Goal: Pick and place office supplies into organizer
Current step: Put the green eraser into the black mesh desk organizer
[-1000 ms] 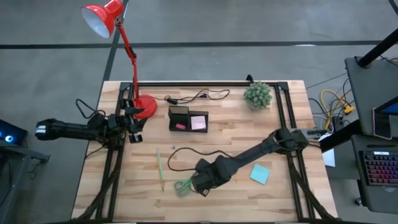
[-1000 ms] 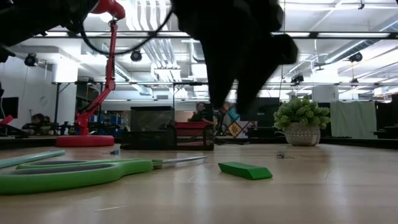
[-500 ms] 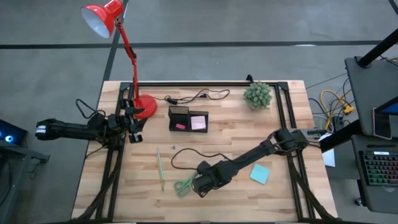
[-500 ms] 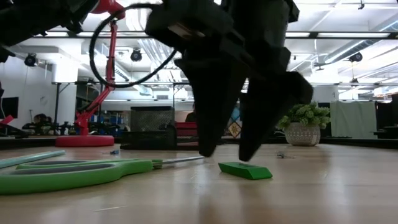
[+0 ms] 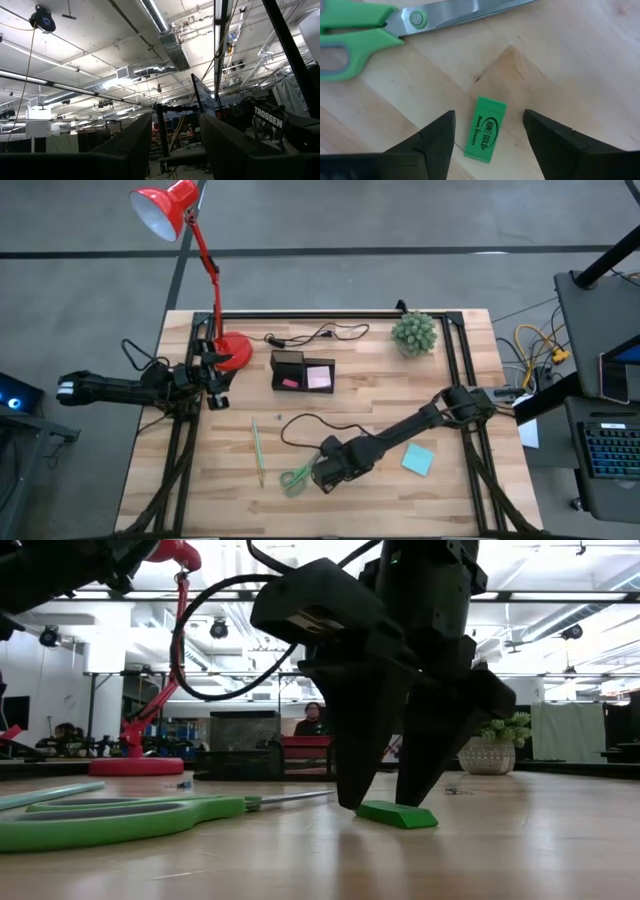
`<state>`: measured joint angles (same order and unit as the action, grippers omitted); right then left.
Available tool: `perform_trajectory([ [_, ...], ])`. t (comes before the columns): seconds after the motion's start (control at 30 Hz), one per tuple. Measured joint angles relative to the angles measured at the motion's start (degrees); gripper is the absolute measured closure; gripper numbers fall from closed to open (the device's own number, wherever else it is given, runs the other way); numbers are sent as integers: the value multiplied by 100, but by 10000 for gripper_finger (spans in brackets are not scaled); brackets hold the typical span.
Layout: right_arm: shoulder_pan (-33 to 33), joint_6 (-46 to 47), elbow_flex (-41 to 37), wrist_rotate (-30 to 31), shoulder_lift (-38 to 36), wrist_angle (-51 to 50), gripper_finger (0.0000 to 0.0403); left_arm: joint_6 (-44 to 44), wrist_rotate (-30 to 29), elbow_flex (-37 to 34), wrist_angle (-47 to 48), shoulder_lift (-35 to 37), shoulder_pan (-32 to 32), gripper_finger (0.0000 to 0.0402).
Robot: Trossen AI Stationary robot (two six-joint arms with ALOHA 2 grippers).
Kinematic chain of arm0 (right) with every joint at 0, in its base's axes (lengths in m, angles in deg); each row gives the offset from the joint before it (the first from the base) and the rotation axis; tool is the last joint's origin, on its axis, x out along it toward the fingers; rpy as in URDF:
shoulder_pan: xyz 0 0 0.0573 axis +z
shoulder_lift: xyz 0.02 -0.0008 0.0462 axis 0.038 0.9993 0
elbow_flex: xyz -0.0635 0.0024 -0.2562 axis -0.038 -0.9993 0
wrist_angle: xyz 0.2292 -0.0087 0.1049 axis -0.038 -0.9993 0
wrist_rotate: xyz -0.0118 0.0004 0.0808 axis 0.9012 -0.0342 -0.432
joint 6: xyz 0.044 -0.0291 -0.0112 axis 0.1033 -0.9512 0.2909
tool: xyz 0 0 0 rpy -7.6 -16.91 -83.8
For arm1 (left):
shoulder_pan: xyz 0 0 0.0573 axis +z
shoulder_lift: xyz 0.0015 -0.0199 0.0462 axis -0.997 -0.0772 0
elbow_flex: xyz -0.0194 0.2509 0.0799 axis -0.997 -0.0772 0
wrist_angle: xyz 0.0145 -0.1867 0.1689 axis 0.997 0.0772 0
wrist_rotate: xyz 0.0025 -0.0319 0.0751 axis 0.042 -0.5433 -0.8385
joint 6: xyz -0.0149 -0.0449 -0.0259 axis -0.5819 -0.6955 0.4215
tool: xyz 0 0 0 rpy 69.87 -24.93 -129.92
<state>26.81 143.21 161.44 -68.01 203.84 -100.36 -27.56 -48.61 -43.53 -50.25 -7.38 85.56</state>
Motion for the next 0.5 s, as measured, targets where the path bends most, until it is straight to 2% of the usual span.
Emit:
perform_trajectory([
  [0.5, 5, -541, 0, -554, 17, -81, 240, 0, 0, 0, 0, 0, 1, 246],
])
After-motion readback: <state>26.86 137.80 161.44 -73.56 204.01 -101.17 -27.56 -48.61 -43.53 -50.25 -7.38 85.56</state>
